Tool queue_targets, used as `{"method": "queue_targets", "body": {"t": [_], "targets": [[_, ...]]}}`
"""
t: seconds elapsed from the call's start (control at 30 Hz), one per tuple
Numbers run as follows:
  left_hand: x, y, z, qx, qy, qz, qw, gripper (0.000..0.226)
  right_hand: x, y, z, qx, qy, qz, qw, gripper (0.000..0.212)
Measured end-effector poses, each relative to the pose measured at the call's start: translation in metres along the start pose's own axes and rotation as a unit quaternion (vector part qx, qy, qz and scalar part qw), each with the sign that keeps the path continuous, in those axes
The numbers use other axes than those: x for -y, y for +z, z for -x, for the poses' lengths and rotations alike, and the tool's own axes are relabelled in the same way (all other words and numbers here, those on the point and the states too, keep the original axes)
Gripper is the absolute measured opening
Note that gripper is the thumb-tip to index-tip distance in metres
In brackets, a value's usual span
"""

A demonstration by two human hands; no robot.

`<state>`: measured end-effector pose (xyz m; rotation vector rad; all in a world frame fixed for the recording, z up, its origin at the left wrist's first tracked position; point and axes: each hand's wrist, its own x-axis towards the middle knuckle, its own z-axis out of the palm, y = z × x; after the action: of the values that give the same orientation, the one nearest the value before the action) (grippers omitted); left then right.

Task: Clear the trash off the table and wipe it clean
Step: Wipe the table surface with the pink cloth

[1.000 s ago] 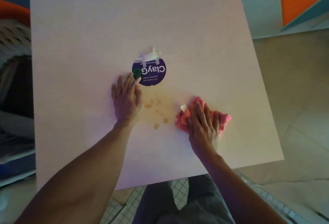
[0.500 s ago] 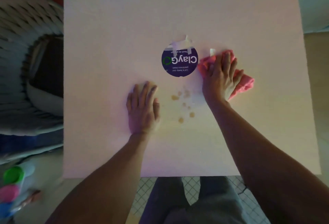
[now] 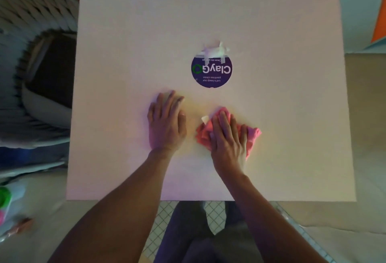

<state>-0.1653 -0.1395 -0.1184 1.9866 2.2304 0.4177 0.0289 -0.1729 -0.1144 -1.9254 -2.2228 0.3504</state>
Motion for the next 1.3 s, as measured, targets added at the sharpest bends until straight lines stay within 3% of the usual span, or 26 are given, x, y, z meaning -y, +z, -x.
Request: {"method": "queue_targets", "body": {"t": [0.13,0.23,0.47,0.57,0.83,1.03,1.2,1.3], "targets": [[0.006,-0.004,0.007,-0.004,0.003,0.033,0.999,0.04,0.001,0.0,-0.017,0.012,0.025,-0.001,1.0,0.047],[0.019,-0.009,0.03,-0.02,-0.032,-0.016,0.999,0.044,0.004,0.001,-0.038,0.016,0.043,0.011,0.999,0.05],[0.023,-0.007,0.041,-0.009,-0.033,-0.043,0.998,0.048,0.034,0.012,-0.104,0.018,0.042,-0.013,0.999,0.053],[0.025,-0.006,0.041,-0.013,-0.032,-0.046,0.998,0.048,0.058,0.02,-0.117,0.028,0.0,-0.019,0.999,0.049],[0.027,-0.007,0.04,0.002,-0.038,-0.046,0.998,0.046,0.04,0.004,-0.007,0.024,-0.105,-0.03,0.994,0.046],[0.023,-0.01,0.04,0.002,-0.044,-0.042,0.998,0.048,-0.003,-0.006,0.007,0.04,-0.055,-0.011,0.998,0.053],[0.025,-0.008,0.041,-0.008,-0.038,-0.046,0.998,0.048,0.02,0.001,-0.076,0.077,0.096,-0.024,0.992,0.065],[0.024,-0.008,0.041,-0.013,-0.036,-0.046,0.998,0.049,0.04,0.005,-0.09,0.082,0.045,-0.014,0.996,0.062]]}}
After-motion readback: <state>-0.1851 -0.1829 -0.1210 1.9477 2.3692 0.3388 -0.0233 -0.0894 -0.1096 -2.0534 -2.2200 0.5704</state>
